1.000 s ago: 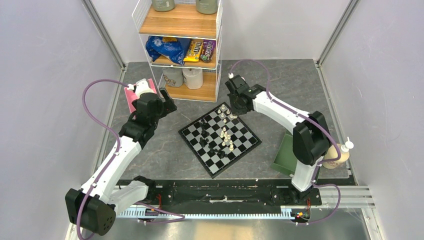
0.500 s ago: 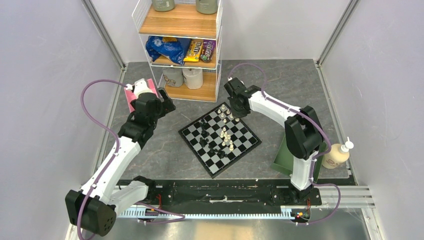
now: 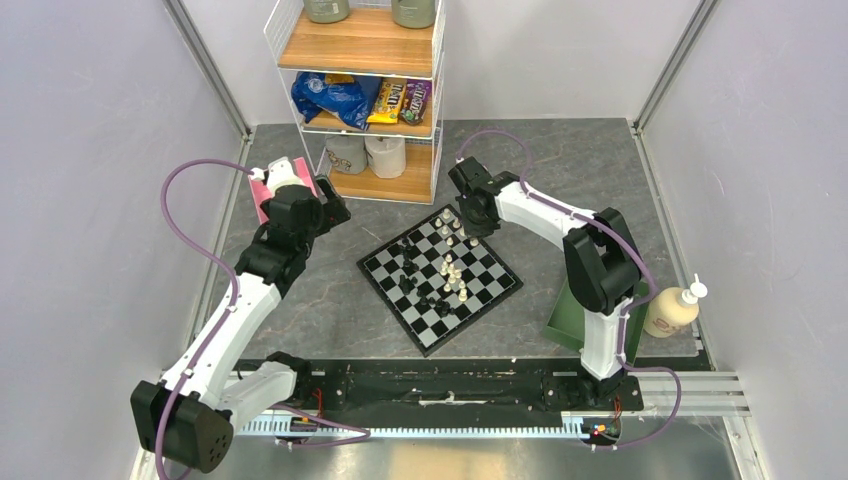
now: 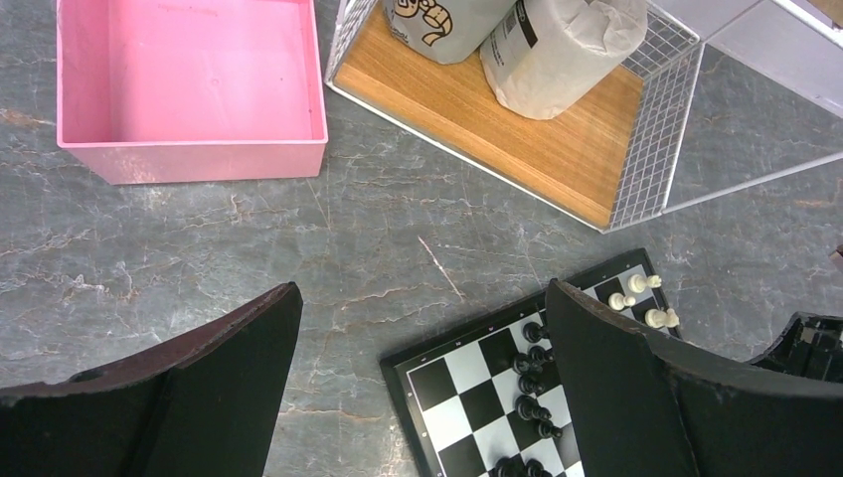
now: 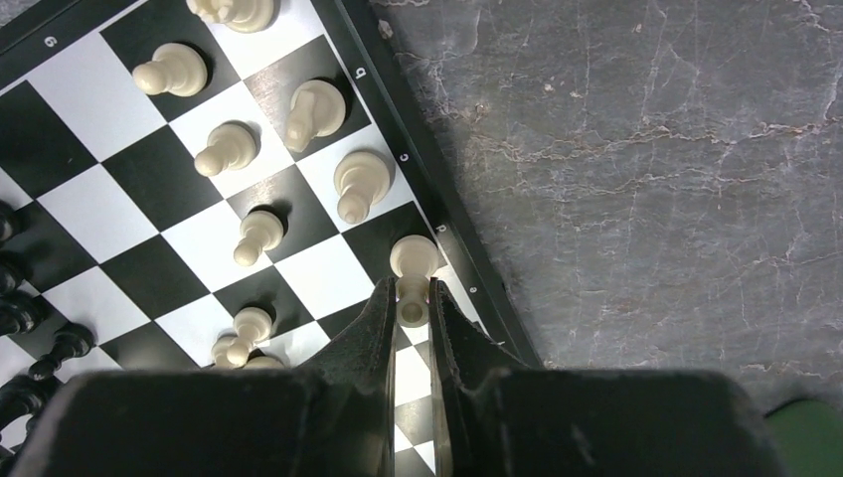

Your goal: Set up the chess pieces on the board

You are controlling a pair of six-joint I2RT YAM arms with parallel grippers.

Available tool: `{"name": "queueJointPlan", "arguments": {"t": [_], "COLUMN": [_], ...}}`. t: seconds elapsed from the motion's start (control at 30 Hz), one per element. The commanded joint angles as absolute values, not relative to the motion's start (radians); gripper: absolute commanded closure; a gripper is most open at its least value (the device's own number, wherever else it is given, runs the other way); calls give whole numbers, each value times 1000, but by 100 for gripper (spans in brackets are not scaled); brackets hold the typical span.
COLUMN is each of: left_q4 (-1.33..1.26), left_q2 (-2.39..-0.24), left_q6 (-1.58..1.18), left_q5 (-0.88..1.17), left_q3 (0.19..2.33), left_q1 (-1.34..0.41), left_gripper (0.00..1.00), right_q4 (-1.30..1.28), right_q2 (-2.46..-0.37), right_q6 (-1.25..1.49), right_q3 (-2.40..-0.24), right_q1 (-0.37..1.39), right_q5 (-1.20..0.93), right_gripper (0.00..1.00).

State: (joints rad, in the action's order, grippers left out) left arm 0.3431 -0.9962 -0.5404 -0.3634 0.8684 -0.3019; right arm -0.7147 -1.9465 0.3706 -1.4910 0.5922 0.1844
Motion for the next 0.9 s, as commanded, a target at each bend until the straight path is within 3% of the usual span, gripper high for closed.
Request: {"name": "queueJointPlan", "arguments": {"t": [0.0, 0.33, 0.53, 0.63, 0.87], "left_q4": [321, 313, 311, 310, 304], "left_q2": [-994, -1009, -1007, -1011, -1018], "left_q6": [-511, -514, -513, -511, -513], "left_q5": [-354, -339, -336, -327, -319], "left_q3": [867, 867, 869, 875, 874], "left_q1": [-293, -288, -283, -281, -278], "left_gripper": [0, 0, 0, 0, 0], "right_q4": [-679, -666, -670, -685, -702], "right_q2": [-1964, -1981, -1947, -1891, -1709], "right_q6": [378, 385, 371, 360, 356], "right_q3": [-1516, -1514, -1512, -1519, -1402], "right_q1": [588, 588, 588, 588, 588], "right_q5": [161, 143, 110, 107, 84], "right_gripper": [91, 88, 70, 54, 40]}}
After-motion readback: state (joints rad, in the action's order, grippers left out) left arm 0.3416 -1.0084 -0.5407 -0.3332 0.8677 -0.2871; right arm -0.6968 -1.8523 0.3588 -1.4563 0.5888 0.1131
